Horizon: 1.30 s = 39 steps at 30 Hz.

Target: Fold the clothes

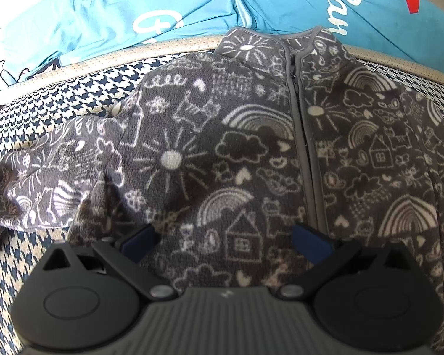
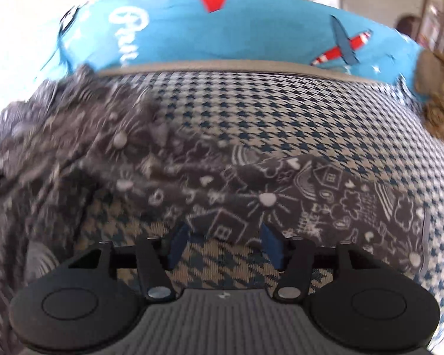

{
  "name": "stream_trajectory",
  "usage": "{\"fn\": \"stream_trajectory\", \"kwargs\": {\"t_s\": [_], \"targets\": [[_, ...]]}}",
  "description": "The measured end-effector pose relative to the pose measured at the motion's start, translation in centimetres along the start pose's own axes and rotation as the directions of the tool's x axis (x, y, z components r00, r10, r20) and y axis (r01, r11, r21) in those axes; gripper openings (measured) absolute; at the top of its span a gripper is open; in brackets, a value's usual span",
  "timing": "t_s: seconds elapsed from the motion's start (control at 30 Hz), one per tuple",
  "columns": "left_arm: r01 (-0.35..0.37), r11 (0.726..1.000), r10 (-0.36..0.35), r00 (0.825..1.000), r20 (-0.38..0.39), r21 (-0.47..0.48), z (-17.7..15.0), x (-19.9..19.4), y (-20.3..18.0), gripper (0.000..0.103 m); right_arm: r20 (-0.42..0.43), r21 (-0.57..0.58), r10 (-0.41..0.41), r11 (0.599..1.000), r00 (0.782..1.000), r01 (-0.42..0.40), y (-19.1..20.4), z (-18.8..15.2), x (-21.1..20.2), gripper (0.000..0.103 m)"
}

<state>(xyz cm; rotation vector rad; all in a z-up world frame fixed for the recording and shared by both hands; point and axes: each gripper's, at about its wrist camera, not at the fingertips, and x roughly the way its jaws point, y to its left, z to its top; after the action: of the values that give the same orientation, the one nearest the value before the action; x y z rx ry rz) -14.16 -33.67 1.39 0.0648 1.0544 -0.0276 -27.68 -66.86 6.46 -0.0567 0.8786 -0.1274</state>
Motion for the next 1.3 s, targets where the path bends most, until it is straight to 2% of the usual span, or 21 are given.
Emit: {"fn": "stream_trajectory", "kwargs": {"t_s": [0.2, 0.27, 0.37, 0.43, 0.47, 0.53, 0.6, 0.67, 0.9, 1.0, 1.07, 1.1, 1.13, 1.2, 1.3], "targets": [[-0.004, 1.000, 0.004, 1.000, 0.000, 0.007, -0.1, 0.1, -0.1, 0.103, -0.027, -0.068, -0.033, 0.997, 0.999, 0.031, 0.5, -0.5, 1.5, 0.058], [-0.004, 1.000, 0.004, 1.000, 0.000, 0.008, -0.1, 0.1, 0.0, 0.103, -0.019, -0.077, -0.045, 0.996, 0.999, 0.043, 0.6, -0.6, 1.9, 0.062], [-0.003, 1.000, 0.003, 1.000, 0.000, 0.010, -0.1, 0.1, 0.0, 0.103, -0.008, -0.064, -0.063, 0.996, 0.998, 0.063, 0.4, -0.5, 2.2, 0.064], [-0.003, 1.000, 0.003, 1.000, 0.000, 0.011, -0.1, 0.1, 0.1, 0.103, -0.005, -0.035, -0.050, 0.998, 0.999, 0.049, 0.0, -0.4, 2.3, 0.061], [-0.003, 1.000, 0.003, 1.000, 0.000, 0.012, -0.1, 0.1, 0.1, 0.103, -0.003, -0.020, -0.043, 0.999, 0.999, 0.043, -0.1, -0.3, 2.4, 0.058], [-0.003, 1.000, 0.003, 1.000, 0.000, 0.014, -0.2, 0.1, 0.1, 0.103, 0.005, -0.020, -0.042, 0.999, 0.999, 0.042, -0.1, -0.2, 2.2, 0.030], [-0.003, 1.000, 0.003, 1.000, 0.001, 0.015, -0.2, 0.1, 0.1, 0.103, 0.000, -0.019, -0.053, 0.998, 0.999, 0.053, 0.1, 0.0, 1.9, 0.011], [-0.002, 1.000, 0.002, 1.000, 0.001, 0.015, -0.2, 0.0, 0.2, 0.103, -0.009, -0.004, -0.051, 0.999, 0.999, 0.051, 0.1, 0.1, 1.4, 0.008], [0.001, 1.000, -0.001, 1.000, 0.000, 0.013, -0.3, -0.1, 0.2, 0.103, -0.009, 0.011, -0.001, 1.000, 1.000, 0.001, 1.2, -0.3, -1.1, 0.006], [0.001, 1.000, -0.001, 1.000, -0.003, 0.008, -0.3, -0.1, 0.2, 0.103, -0.050, -0.024, 0.028, 0.999, 0.998, -0.030, 2.1, -1.0, -1.7, 0.008], [0.000, 1.000, 0.000, 1.000, -0.004, 0.005, -0.3, -0.1, 0.1, 0.103, -0.081, -0.061, 0.079, 0.995, 0.994, -0.084, 2.7, -1.7, -2.0, 0.010], [-0.001, 1.000, 0.001, 1.000, -0.004, 0.006, -0.3, -0.1, 0.1, 0.103, -0.067, -0.071, 0.071, 0.995, 0.995, -0.076, 2.8, -1.8, -2.4, 0.010], [-0.002, 1.000, 0.002, 1.000, -0.004, 0.006, -0.3, -0.1, 0.0, 0.103, -0.053, -0.081, 0.063, 0.994, 0.997, -0.068, 2.9, -2.0, -2.8, 0.016], [-0.004, 1.000, 0.004, 1.000, -0.003, 0.007, -0.4, -0.1, 0.0, 0.103, -0.018, -0.026, 0.042, 0.999, 0.999, -0.043, 1.8, -2.0, -3.6, 0.018], [-0.005, 1.000, 0.005, 1.000, -0.003, 0.005, -0.3, -0.1, -0.1, 0.103, 0.024, 0.118, -0.024, 0.993, 0.999, 0.021, -0.8, -1.8, -4.4, 0.020]]}}
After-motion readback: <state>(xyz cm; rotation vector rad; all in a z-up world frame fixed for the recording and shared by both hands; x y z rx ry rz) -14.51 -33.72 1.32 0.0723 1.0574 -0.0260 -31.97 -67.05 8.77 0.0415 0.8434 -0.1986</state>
